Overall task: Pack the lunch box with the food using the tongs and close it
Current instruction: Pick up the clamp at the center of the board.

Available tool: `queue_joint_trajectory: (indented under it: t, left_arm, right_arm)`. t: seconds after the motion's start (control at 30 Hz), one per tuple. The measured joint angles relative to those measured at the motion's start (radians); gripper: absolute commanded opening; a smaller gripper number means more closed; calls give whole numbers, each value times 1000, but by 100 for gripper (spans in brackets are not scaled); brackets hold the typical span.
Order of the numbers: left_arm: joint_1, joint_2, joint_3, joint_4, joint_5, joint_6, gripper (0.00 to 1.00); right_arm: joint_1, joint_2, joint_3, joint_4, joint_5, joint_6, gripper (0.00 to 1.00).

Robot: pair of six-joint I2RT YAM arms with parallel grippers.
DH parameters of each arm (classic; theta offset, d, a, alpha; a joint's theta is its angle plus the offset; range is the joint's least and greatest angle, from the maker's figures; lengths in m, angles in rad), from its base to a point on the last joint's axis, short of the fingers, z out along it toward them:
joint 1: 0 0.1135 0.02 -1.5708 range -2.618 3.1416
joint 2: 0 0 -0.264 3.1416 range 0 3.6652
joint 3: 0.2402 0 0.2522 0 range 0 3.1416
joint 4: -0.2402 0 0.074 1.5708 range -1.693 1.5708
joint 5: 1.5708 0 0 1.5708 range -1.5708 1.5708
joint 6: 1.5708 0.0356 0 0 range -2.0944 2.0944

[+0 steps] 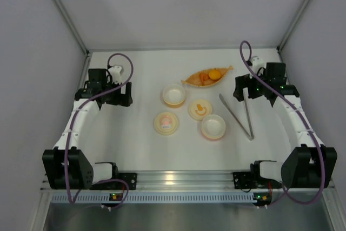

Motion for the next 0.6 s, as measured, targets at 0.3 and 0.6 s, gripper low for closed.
queue_joint_trajectory:
  t: [0.3, 0.6]
  left_arm:
    - [0, -5, 30, -8, -30, 13, 98]
    - [0, 18, 33, -15, -30, 34, 98]
  right_arm:
    - [-2, 0, 0, -93, 31, -20, 99]
    - [-5, 124, 1, -230, 111, -53, 100]
